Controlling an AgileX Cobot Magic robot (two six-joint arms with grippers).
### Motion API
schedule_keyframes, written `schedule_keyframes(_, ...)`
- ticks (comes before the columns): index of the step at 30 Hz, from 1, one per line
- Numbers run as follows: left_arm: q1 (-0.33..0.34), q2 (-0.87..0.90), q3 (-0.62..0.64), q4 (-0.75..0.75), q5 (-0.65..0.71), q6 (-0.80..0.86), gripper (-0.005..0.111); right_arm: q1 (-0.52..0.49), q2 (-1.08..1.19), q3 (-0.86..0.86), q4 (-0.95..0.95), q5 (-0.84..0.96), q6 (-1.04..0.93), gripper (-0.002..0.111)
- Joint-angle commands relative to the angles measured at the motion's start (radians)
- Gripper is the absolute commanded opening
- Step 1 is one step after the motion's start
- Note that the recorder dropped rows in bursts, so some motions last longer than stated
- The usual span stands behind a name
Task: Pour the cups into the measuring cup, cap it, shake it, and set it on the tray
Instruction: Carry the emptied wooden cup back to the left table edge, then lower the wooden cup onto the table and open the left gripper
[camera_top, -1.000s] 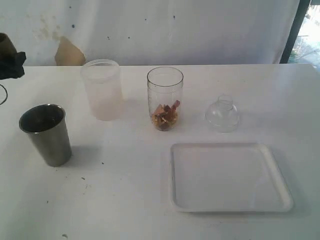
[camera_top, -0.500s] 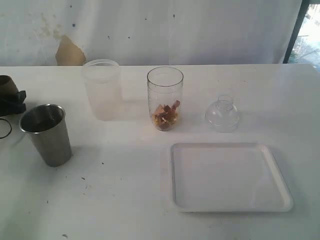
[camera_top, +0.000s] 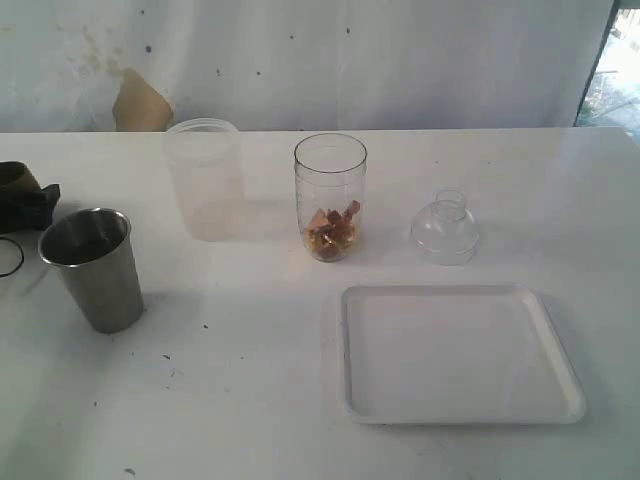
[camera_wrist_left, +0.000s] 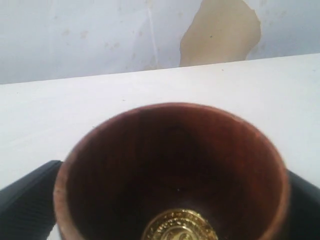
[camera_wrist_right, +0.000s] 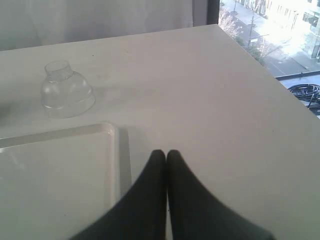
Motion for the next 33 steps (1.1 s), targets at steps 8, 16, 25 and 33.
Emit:
schedule_keyframes(8, 0.001, -0.108, 0.063, 0.012, -0.008, -0.055, 0.105, 0.003, -0.005, 0.005, -0.003, -0.008, 0.001, 0.000)
schedule_keyframes(16, 0.001, -0.237, 0.164, 0.013, -0.017, -0.052, 0.105, 0.003, -0.005, 0.005, -0.003, -0.008, 0.001, 0.000)
schedule_keyframes(25, 0.001, -0.480, 0.311, 0.067, -0.028, -0.105, 0.105, 0.003, -0.005, 0.005, -0.003, -0.008, 0.001, 0.000)
schedule_keyframes(33, 0.001, -0.717, 0.447, 0.352, -0.028, -0.465, 0.105, 0.003, -0.005, 0.005, -0.003, -0.008, 0.001, 0.000)
